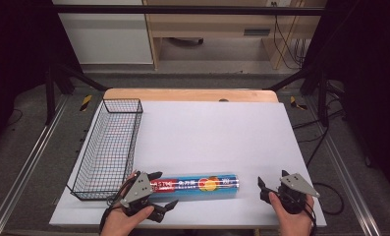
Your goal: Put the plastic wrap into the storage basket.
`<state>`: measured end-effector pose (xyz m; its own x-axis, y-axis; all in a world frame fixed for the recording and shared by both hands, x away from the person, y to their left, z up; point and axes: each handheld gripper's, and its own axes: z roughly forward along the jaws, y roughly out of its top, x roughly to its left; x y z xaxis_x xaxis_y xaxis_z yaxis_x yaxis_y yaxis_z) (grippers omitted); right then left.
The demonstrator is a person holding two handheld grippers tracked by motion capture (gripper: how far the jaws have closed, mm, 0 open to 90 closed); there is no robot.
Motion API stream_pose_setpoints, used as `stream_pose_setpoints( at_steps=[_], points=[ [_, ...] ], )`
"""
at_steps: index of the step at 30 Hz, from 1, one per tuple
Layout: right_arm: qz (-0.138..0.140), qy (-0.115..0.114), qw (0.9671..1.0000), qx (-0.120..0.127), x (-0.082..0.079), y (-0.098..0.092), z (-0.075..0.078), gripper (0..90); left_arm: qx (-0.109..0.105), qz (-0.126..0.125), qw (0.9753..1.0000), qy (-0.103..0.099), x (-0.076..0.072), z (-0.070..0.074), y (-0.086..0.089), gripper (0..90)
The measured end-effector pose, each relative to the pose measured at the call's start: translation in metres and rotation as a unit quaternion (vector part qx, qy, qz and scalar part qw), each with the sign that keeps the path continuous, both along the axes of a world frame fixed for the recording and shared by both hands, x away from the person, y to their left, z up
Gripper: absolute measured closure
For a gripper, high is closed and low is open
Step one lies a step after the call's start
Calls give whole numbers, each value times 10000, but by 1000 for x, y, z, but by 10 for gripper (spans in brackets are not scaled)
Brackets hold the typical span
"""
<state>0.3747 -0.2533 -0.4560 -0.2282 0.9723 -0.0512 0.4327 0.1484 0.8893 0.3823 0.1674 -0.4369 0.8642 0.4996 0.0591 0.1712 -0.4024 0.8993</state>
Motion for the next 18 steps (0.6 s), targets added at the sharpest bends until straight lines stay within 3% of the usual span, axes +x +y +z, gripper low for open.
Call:
stream_pose_setpoints(
  at_steps=[5,9,15,16,18],
  points=[
    [-52,-7,10000,33,-1,-3,0,171,108,-31,9999,20,0,-1,-2,35],
    [-169,5,9998,86,-3,-10,-1,171,335,-168,9993,-2,-1,3,-6,36],
    [-206,-7,9996,215,-5,-13,-1,171,423,-242,9988,56,6,22,-7,40],
    [-197,-2,9995,229,-4,-13,-2,171,423,-338,9985,124,11,32,-9,40],
    [-186,-1,9995,253,-4,-12,-2,170,487,-397,9979,133,14,38,-13,42]
  ],
)
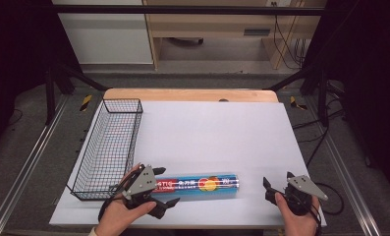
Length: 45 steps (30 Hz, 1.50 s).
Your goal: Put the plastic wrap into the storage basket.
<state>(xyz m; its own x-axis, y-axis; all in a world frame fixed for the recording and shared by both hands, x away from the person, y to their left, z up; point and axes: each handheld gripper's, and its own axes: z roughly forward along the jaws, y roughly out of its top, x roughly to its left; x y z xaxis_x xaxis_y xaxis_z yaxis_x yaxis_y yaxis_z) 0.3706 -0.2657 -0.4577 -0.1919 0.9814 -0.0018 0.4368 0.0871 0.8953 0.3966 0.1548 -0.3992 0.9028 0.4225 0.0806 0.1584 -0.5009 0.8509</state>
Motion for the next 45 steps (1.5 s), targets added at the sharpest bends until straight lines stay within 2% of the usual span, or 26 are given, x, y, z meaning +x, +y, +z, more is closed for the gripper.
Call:
stream_pose_setpoints(
  at_steps=[3,5,8,10,13,15,16,18,21,23,24,26,28,30,31,33,34,35,37,38,43,45],
  points=[
    [-9,-23,10000,-10,-1,-1,1,170,360,-150,9990,-212,12,17,-16,40],
    [-35,-35,10000,13,-2,-3,0,167,432,-162,9987,-227,15,19,-21,38],
    [-64,-52,10000,-13,-4,-6,1,167,329,-267,9990,-152,23,23,-34,35],
    [-67,-69,10000,-28,-5,-7,1,167,329,-276,9989,-174,26,23,-37,31],
    [-16,-106,9999,8,-5,-7,2,167,230,-249,9993,-140,37,18,-42,32],
    [18,-117,9999,-4,-4,-7,1,167,244,-200,9994,-108,38,15,-43,38],
    [52,-160,9999,26,-4,-6,2,167,465,-241,9986,-17,39,10,-44,41],
    [82,-167,9998,9,-3,-6,2,167,528,-186,9984,-31,37,6,-42,43],
    [96,-143,9998,22,-2,-6,2,161,580,-161,9982,66,36,2,-39,40],
    [115,-135,9998,30,-2,-6,2,162,458,-82,9986,238,37,-2,-41,37],
    [103,-162,9998,2,-2,-6,2,162,461,-103,9985,272,37,-4,-42,38],
    [126,-152,9998,37,-2,-6,2,161,609,-192,9975,311,37,-8,-46,38],
    [118,-147,9998,38,-2,-6,2,162,653,-204,9971,327,37,-10,-47,38],
    [121,-123,9998,42,-2,-6,2,162,872,-312,9951,360,37,-13,-50,38],
    [151,-117,9998,32,-1,-6,1,162,1047,-390,9931,358,36,-15,-53,44],
    [174,-90,9998,23,0,-5,1,162,1260,-440,9902,405,36,-19,-56,47],
    [176,-73,9998,39,0,-5,1,162,1260,-440,9902,405,36,-19,-56,46],
    [176,-73,9998,39,0,-5,1,162,1329,-466,9892,414,37,-20,-58,46],
    [178,-90,9998,22,0,-5,1,162,1473,-510,9869,420,38,-24,-59,48],
    [183,-93,9998,21,-1,-5,1,162,1611,-542,9847,374,39,-27,-59,50],
    [222,-70,9997,23,-1,-4,1,162,1763,-577,9820,365,40,-32,-58,76],
    [239,-73,9997,0,0,-4,1,162,1776,-561,9818,365,42,-35,-57,79]
  ],
)
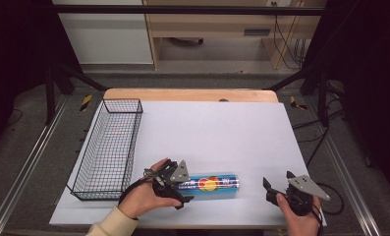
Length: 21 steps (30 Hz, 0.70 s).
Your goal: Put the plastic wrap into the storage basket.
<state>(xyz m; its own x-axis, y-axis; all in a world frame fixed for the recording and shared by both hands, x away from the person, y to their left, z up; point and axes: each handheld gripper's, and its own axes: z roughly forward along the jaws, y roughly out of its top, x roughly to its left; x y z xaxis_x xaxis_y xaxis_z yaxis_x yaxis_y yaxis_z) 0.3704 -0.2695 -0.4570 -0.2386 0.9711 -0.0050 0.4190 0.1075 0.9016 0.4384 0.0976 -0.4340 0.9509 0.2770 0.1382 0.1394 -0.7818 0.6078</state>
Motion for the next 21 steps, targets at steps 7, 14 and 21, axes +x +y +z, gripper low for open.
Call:
stream_pose_setpoints(
  at_steps=[7,14,21],
  points=[
    [47,47,10000,7,1,1,-1,162,88,-141,9999,-11,-2,1,-1,116],
    [58,77,10000,4,1,1,-2,163,199,-144,9997,35,4,-2,-1,188],
    [76,92,9999,-3,2,2,-2,163,325,-255,9991,110,7,-6,-3,251]
  ],
)
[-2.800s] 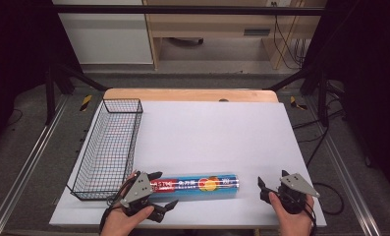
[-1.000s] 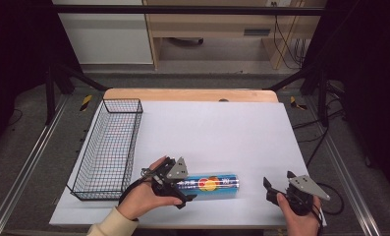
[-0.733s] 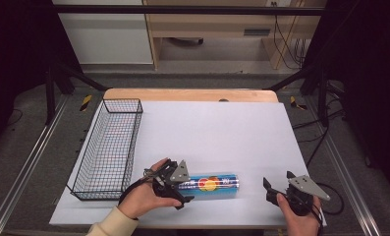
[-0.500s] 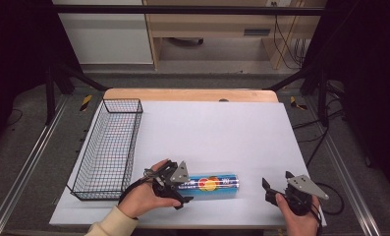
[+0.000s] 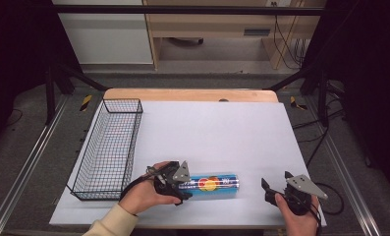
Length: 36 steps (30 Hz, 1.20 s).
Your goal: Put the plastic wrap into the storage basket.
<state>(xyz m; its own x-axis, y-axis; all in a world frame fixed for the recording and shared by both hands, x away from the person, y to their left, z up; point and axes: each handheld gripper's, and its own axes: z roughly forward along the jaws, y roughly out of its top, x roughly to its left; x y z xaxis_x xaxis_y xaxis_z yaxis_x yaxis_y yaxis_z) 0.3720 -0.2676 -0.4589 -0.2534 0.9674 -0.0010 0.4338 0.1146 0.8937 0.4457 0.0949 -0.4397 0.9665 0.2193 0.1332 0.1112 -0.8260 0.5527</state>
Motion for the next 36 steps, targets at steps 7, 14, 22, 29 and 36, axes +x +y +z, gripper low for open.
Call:
stream_pose_setpoints(
  at_steps=[7,14,22,29,36],
  points=[
    [54,6,10000,-24,0,2,0,162,191,-75,9998,-12,2,-4,-4,259],
    [67,24,10000,-26,0,3,1,163,243,-89,9997,13,3,-5,-6,262],
    [84,47,10000,-27,0,4,0,162,347,-90,9993,49,6,-7,-10,260],
    [108,53,9999,-35,1,4,-1,163,367,-80,9993,76,8,-9,-11,259],
    [108,68,9999,-34,2,4,-2,162,432,-75,9990,33,8,-10,-12,260]
  ],
)
